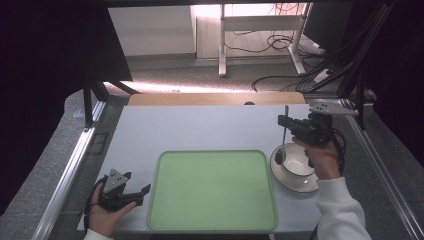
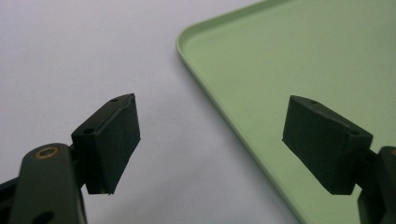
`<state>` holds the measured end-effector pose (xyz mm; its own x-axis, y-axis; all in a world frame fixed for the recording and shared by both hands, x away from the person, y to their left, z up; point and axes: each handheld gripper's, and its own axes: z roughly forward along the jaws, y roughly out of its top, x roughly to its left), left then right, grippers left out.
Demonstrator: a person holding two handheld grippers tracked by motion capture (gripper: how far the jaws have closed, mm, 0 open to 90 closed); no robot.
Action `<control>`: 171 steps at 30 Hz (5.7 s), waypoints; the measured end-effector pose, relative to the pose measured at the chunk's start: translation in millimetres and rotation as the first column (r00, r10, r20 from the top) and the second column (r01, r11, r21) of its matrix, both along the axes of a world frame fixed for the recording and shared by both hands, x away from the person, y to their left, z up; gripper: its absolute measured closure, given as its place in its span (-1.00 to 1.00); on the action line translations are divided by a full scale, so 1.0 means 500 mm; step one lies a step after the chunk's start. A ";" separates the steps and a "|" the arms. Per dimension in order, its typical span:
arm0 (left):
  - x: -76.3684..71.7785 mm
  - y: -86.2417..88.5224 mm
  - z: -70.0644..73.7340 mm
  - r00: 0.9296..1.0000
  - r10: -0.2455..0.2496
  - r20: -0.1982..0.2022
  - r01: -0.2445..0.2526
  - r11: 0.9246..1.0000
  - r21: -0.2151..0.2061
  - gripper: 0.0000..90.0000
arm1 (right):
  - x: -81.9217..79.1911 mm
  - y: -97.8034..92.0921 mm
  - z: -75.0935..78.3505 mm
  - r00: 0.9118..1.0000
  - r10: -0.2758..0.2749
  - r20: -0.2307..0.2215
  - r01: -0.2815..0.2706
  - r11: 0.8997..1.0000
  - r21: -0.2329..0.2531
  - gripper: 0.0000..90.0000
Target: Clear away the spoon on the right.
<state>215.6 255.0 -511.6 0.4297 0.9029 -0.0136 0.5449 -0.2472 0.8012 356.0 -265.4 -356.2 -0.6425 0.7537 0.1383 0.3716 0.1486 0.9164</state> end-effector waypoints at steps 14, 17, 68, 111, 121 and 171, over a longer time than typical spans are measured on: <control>0.000 0.001 0.000 1.000 0.002 0.000 -0.002 1.000 -0.002 -0.59 | -0.004 0.054 -0.018 0.998 0.050 -0.023 -0.051 0.998 -0.045 0.99; 0.000 0.001 0.000 1.000 0.002 -0.001 -0.002 1.000 -0.002 -0.59 | -0.005 0.068 -0.023 0.997 0.065 -0.029 -0.066 0.996 -0.063 0.99; -0.002 0.002 0.000 1.000 0.006 -0.005 -0.006 1.000 -0.001 -0.59 | -0.068 0.161 -0.195 0.943 0.031 -0.332 -0.069 0.992 -0.103 0.98; 0.002 0.002 -0.006 1.000 -0.004 -0.020 0.004 1.000 0.011 -0.58 | -0.041 0.185 -0.291 0.888 -0.119 -0.444 -0.009 0.961 -0.277 0.74; 0.002 0.003 -0.006 1.000 -0.004 -0.020 0.004 1.000 0.010 -0.58 | -0.045 0.184 -0.276 0.907 -0.147 -0.395 0.021 0.952 -0.306 0.01; 0.012 -0.005 -0.003 1.000 -0.012 -0.010 0.011 1.000 -0.011 -0.58 | -0.153 0.010 -0.224 0.992 0.018 -0.125 -0.047 0.971 -0.235 -0.30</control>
<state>221.6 252.6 -513.1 0.4398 0.8977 -0.0277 0.5498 -0.2447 0.7986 279.4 -260.4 -468.3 -0.6564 0.7535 0.0363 0.4691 0.3700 0.8019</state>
